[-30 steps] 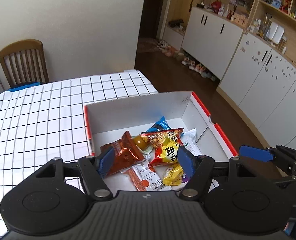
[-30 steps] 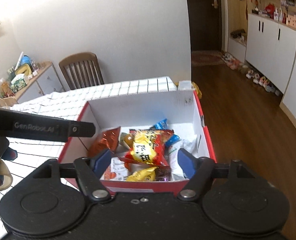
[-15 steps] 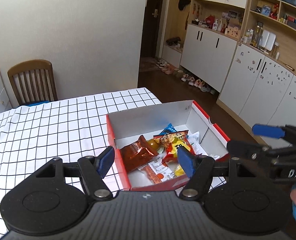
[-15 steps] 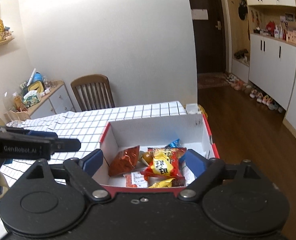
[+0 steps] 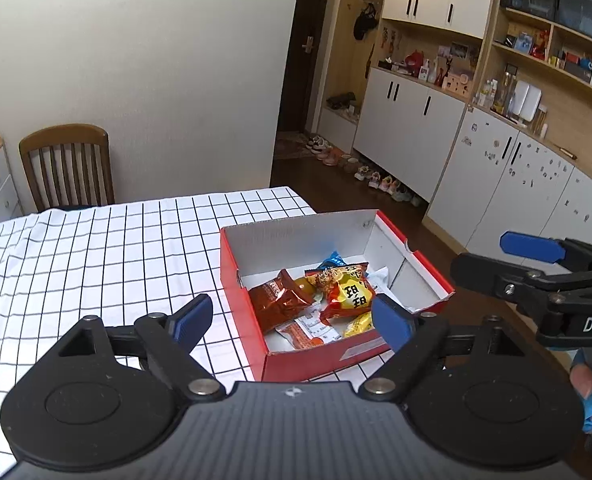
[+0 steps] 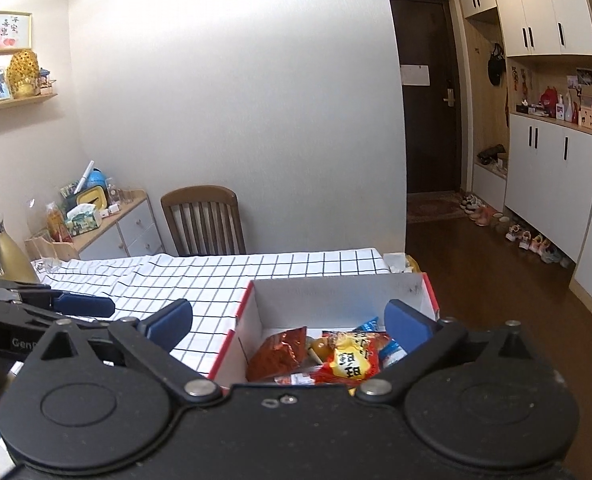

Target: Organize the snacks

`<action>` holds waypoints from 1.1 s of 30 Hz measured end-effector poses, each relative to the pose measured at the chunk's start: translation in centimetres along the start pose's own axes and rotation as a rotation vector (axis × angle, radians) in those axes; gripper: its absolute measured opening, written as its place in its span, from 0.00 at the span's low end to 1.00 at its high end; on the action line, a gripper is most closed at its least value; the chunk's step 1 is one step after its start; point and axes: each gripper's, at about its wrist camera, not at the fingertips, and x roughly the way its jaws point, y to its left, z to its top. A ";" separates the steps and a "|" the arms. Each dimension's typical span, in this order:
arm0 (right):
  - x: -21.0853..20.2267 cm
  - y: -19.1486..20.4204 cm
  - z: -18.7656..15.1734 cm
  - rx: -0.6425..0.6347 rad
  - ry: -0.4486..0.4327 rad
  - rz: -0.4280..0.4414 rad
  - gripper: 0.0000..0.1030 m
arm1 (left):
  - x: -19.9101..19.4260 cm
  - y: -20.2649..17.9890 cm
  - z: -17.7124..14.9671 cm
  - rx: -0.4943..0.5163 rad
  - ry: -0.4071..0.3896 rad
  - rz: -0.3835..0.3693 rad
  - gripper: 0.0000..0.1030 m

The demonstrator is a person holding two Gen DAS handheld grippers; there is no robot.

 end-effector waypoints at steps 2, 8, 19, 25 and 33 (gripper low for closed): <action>-0.1 0.2 0.0 0.001 0.002 0.002 1.00 | -0.2 0.1 -0.1 -0.012 0.002 -0.003 0.85; -0.6 0.7 0.1 0.003 0.021 -0.004 1.00 | -0.8 0.1 -0.4 -0.037 0.022 -0.003 0.85; -1.7 1.5 0.2 -0.015 0.020 0.001 1.00 | -1.5 0.0 -0.7 -0.068 0.028 -0.003 0.85; -1.9 1.5 0.2 -0.025 0.019 -0.003 1.00 | -1.6 0.0 -0.7 -0.075 0.029 -0.002 0.85; -2.1 1.5 0.0 -0.038 0.018 -0.015 1.00 | -1.8 -0.5 -0.6 -0.065 0.025 0.003 0.85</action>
